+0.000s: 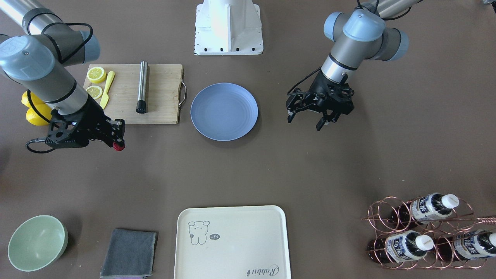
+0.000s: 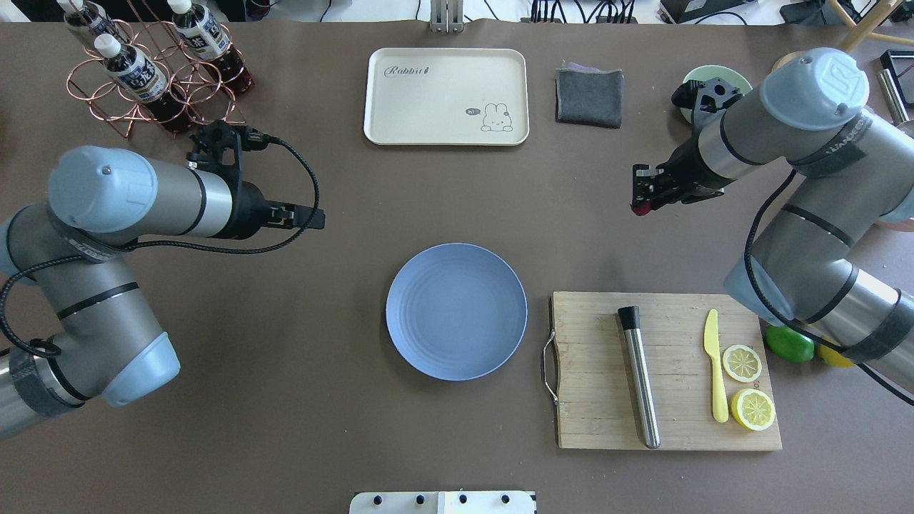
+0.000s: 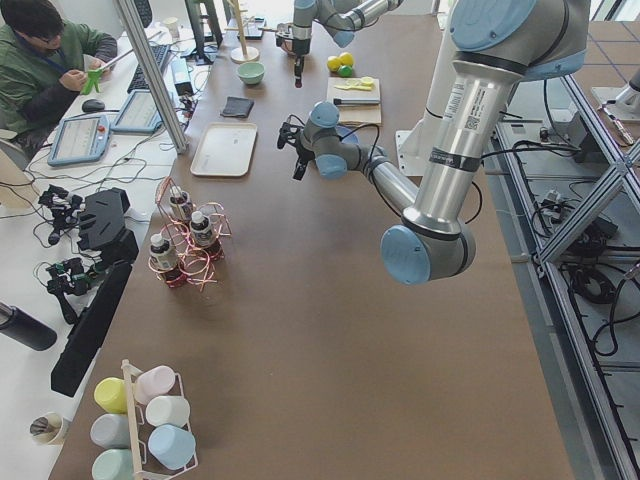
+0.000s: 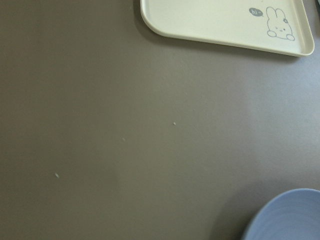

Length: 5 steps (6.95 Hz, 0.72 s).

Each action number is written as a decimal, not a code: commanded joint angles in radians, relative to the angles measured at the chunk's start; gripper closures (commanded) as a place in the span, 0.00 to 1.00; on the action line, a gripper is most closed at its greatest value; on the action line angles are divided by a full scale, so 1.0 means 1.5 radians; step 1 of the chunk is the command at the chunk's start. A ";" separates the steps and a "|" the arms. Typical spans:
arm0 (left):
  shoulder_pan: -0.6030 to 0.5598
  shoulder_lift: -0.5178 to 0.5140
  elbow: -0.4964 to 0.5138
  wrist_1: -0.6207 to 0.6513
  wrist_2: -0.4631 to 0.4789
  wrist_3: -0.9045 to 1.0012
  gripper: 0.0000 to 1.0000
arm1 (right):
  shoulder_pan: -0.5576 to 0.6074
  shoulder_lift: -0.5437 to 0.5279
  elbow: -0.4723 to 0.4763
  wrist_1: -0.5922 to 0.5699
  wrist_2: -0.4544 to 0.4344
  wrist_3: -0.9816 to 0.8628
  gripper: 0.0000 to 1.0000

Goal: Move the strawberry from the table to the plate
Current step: 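Carry the strawberry with the right gripper over the blue plate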

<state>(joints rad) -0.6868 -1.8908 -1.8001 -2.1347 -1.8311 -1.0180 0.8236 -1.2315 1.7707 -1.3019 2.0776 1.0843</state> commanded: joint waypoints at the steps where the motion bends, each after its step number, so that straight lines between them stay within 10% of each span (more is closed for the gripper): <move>1: -0.061 0.034 -0.007 0.000 -0.012 0.132 0.02 | -0.093 0.075 0.036 -0.104 -0.089 0.076 1.00; 5: -0.132 0.096 -0.005 0.002 -0.108 0.135 0.02 | -0.257 0.169 0.027 -0.164 -0.225 0.141 1.00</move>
<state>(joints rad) -0.8428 -1.7896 -1.8103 -2.1348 -1.8983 -0.8172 0.5089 -1.0036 1.8189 -1.5336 1.8058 1.2871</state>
